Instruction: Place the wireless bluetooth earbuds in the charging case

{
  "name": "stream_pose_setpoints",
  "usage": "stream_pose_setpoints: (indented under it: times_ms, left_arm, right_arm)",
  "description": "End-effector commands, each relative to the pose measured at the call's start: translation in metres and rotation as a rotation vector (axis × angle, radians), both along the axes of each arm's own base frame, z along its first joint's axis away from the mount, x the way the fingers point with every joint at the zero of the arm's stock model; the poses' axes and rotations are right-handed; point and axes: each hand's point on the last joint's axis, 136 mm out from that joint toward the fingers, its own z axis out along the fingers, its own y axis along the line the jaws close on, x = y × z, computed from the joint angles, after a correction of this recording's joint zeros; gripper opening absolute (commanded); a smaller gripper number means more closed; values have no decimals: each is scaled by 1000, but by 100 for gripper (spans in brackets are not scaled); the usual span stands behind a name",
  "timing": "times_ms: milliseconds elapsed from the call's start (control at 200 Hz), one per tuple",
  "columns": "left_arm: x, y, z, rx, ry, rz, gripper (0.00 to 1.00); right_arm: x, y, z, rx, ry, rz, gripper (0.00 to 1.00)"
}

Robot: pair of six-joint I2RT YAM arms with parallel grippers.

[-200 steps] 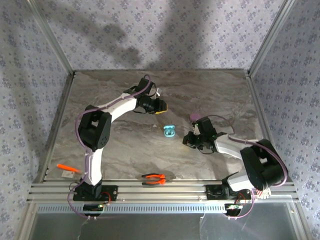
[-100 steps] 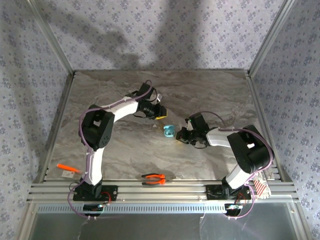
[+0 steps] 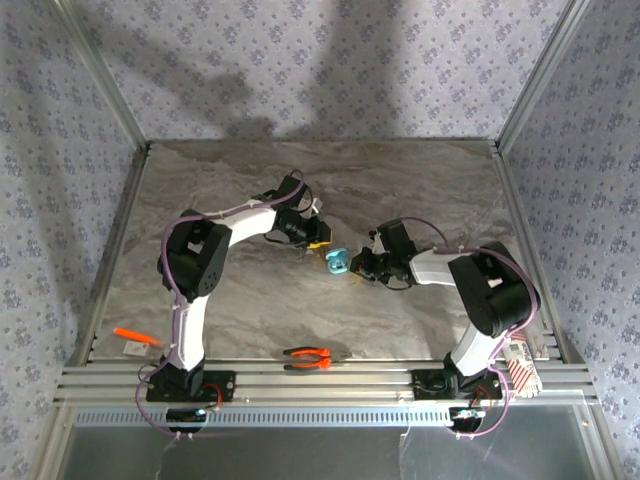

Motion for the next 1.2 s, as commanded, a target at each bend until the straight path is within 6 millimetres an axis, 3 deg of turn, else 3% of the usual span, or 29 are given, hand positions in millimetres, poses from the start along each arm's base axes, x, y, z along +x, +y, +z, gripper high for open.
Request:
stream_pose_setpoints:
  times_ms: [0,200,360,495,969,1194]
  left_arm:
    - [0,-6,14,-35,-21,-10,27]
    - [-2,-5,13,-31,-16,-12,27]
    - [-7,-10,12,-32,-8,-30,13]
    - [-13,-15,11,-30,-1,-47,9]
    - [-36,-27,14,-22,8,-92,8]
    - [-41,-25,20,-18,-4,-92,9]
  right_arm:
    - [14,-1,2,9,-15,-21,0]
    - [16,-4,2,11,-13,-25,0]
    - [15,-4,1,11,-8,-21,0]
    - [15,-3,1,12,-8,-21,0]
    - [11,-6,2,6,-10,-24,0]
    - [3,-17,9,-33,-22,-34,0]
